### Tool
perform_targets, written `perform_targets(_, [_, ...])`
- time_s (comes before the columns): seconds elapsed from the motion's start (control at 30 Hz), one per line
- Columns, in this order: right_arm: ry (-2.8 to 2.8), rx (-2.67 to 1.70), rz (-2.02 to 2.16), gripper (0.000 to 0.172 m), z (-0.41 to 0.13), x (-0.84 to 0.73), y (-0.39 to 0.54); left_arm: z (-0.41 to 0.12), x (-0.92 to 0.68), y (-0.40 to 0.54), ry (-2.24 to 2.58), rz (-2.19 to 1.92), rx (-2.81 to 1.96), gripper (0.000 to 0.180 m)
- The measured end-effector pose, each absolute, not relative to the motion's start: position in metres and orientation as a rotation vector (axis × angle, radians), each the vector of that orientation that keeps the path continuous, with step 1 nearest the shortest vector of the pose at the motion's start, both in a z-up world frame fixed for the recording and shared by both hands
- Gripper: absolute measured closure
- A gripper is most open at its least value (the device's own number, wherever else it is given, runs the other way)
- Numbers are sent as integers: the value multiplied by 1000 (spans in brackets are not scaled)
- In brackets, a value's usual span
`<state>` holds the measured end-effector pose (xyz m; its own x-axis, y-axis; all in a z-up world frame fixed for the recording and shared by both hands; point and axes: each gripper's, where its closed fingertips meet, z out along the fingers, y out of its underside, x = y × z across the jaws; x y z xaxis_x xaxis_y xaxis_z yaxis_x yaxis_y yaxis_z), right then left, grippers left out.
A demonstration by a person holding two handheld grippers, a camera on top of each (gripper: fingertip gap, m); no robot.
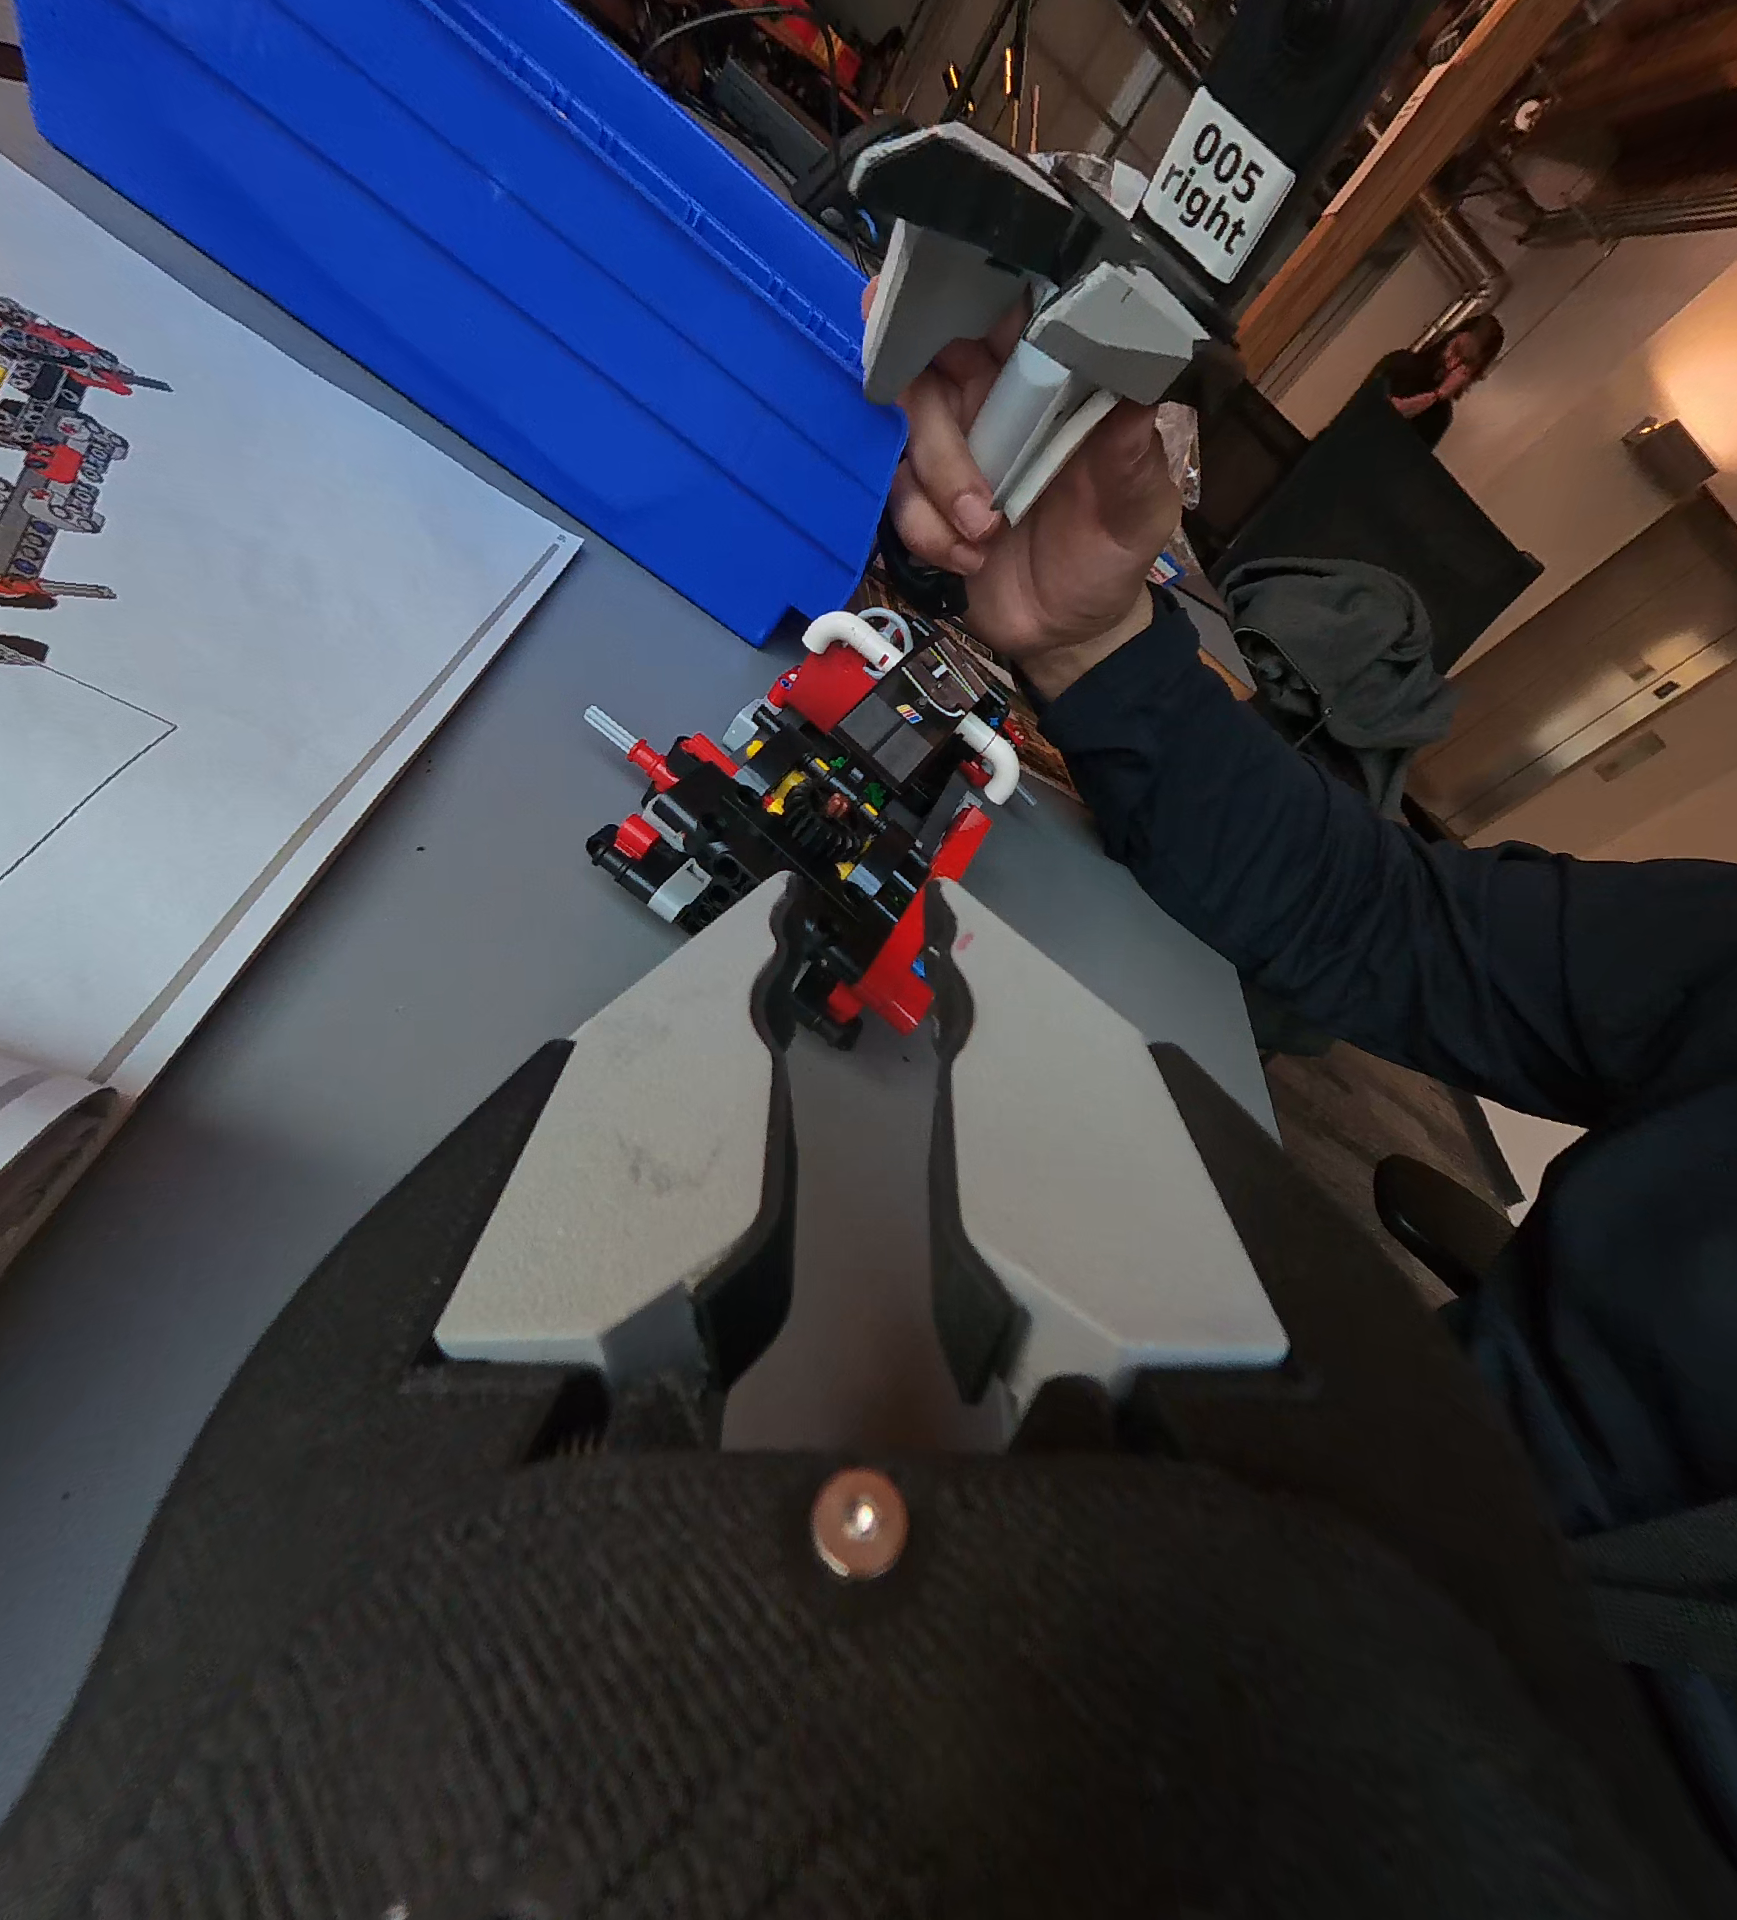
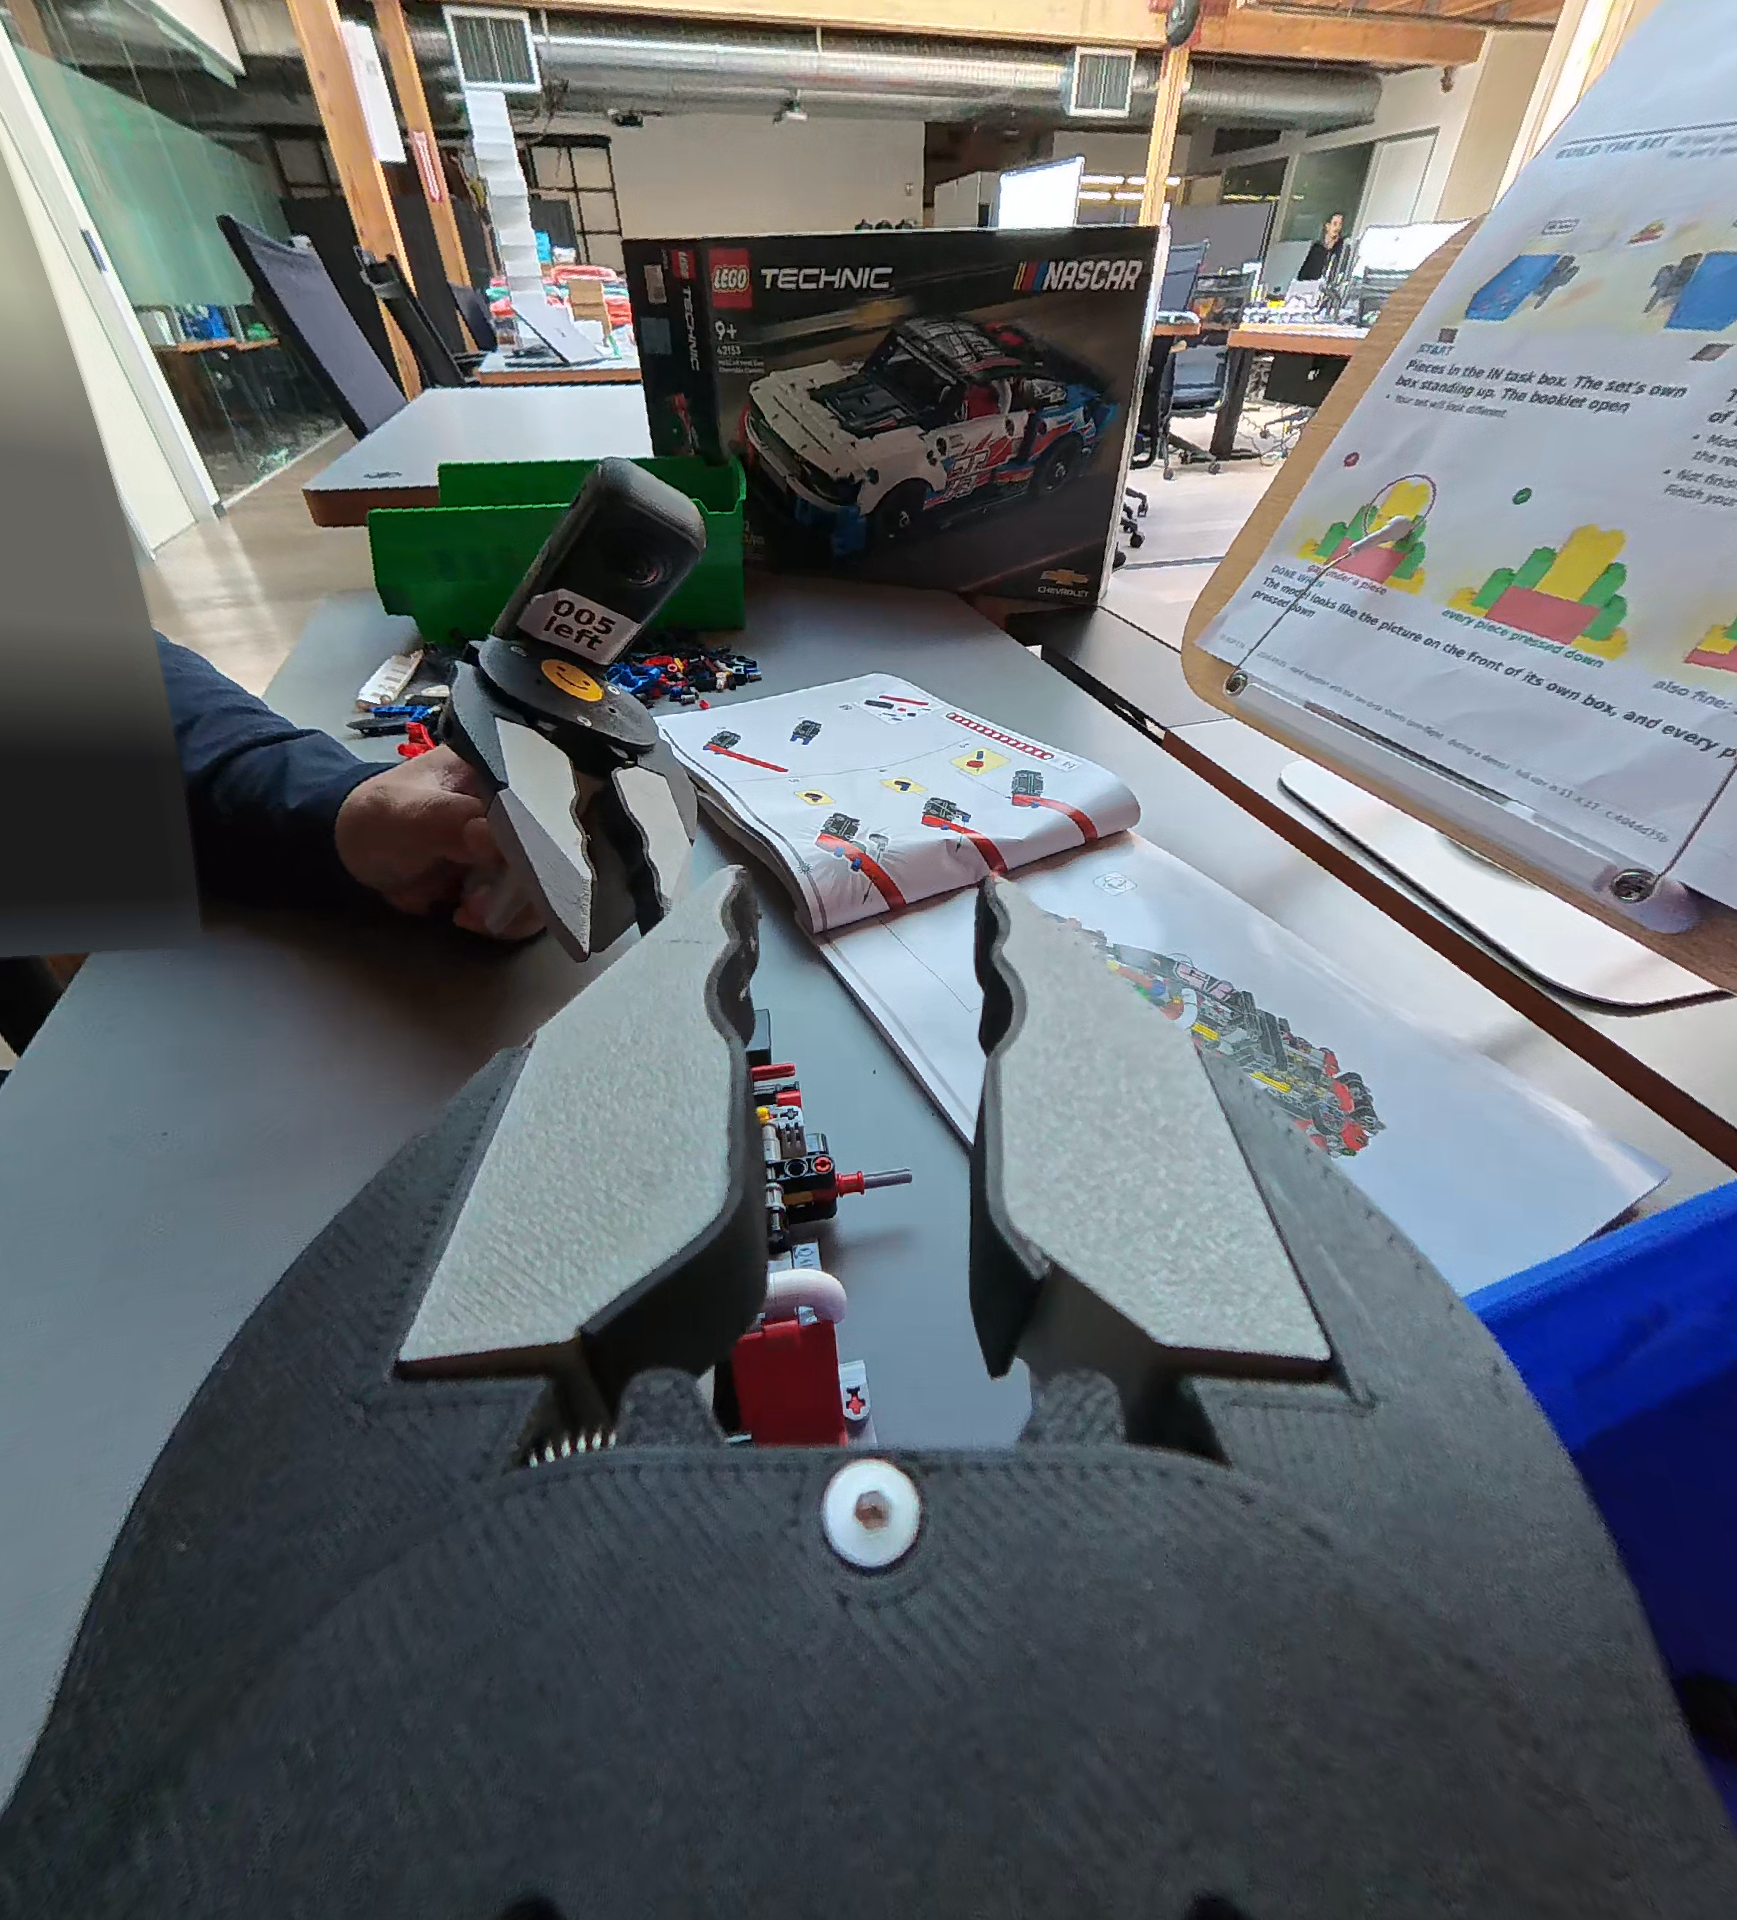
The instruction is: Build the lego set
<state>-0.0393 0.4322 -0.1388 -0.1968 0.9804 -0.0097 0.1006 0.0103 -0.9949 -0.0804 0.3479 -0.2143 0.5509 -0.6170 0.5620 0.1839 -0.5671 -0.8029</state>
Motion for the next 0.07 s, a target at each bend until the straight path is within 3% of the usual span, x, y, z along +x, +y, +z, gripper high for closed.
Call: perform_targets(0.07, [-1432, -1181, 1306, 133, -138, -39, 432, -214, -80, 348, 353, -1123, -1887, 160])
